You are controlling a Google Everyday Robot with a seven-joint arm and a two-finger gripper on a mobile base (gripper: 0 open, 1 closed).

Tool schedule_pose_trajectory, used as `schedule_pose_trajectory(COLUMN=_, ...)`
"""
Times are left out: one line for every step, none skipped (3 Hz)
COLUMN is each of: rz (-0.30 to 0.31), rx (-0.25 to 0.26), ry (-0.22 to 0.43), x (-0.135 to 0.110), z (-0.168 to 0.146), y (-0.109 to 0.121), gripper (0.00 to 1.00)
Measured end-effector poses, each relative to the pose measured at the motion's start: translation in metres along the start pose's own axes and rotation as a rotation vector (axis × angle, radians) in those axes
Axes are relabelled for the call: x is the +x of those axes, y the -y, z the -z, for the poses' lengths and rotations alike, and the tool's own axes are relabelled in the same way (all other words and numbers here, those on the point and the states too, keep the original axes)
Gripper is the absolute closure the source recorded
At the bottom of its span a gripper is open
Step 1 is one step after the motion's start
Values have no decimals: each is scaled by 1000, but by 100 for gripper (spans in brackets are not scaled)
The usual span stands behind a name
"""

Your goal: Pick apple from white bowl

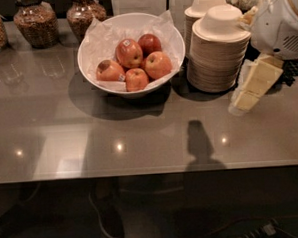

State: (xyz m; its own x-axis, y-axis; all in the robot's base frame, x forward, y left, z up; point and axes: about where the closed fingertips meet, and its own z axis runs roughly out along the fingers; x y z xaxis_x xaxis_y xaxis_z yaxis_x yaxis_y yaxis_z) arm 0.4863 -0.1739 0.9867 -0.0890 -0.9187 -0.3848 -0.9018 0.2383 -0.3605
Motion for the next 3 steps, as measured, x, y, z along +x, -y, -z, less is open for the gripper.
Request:
schedule_pose_trajectory(rz=47, rx=26, ry=118, x=-39, z=-21, y=25, gripper=0)
schedule_pose_trajectory(rz=91, rx=34, ry=207, x=-76, z=-41, y=46, gripper=0)
schedule_pose_trajectory(rz=98, rx=67, ry=250, x=-102, z=-54, y=65, gripper=0)
